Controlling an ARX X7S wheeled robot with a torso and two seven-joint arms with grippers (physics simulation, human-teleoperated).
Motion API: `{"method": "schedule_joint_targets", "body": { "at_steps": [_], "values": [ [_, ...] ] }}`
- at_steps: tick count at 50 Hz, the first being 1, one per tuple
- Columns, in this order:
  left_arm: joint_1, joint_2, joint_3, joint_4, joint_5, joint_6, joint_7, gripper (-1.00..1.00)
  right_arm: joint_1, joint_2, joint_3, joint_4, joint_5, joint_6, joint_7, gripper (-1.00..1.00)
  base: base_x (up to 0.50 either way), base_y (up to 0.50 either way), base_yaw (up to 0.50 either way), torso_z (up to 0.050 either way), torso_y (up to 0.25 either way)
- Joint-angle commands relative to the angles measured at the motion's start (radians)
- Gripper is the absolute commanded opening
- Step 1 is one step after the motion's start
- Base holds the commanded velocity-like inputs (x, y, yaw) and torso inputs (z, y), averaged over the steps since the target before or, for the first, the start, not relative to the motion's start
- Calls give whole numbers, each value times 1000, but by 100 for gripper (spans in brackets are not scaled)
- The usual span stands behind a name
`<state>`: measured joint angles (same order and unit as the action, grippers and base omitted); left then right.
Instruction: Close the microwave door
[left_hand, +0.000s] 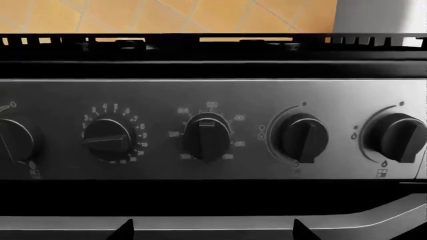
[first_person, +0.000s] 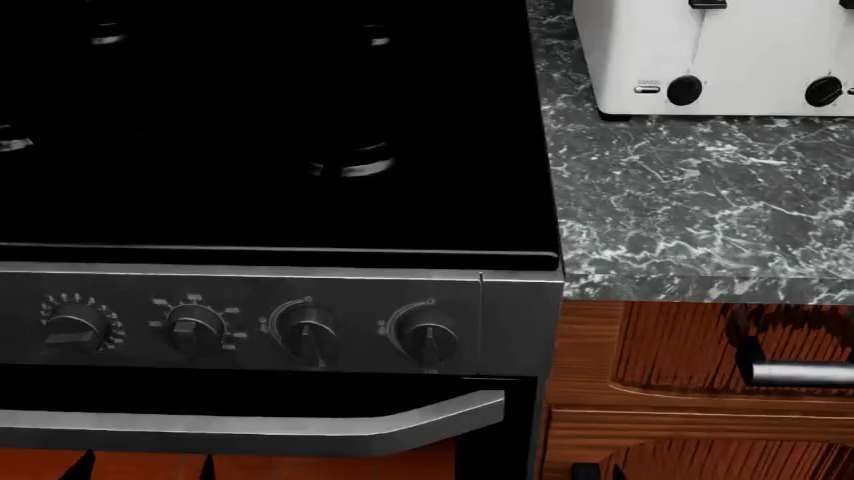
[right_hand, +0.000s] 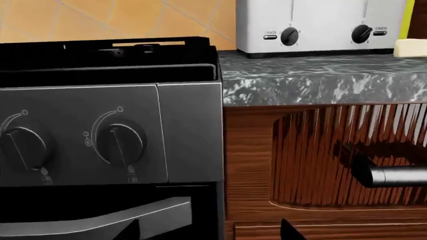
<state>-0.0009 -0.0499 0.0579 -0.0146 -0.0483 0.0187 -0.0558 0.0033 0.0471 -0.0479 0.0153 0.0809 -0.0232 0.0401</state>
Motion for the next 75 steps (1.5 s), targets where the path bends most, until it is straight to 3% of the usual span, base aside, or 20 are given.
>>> {"method": "schedule_joint_targets", "body": {
  "at_steps": [1,75],
  "values": [
    [2,-18,25,17,-19,-12,-23,100,0,23,-30,3,12,-17,19,100,0,0,0,0,0],
    [-5,-89,108,13,-84,6,-99,100,-2,93,-118,-37,56,0,111,100,0,477,0,0,0]
  ]
}}
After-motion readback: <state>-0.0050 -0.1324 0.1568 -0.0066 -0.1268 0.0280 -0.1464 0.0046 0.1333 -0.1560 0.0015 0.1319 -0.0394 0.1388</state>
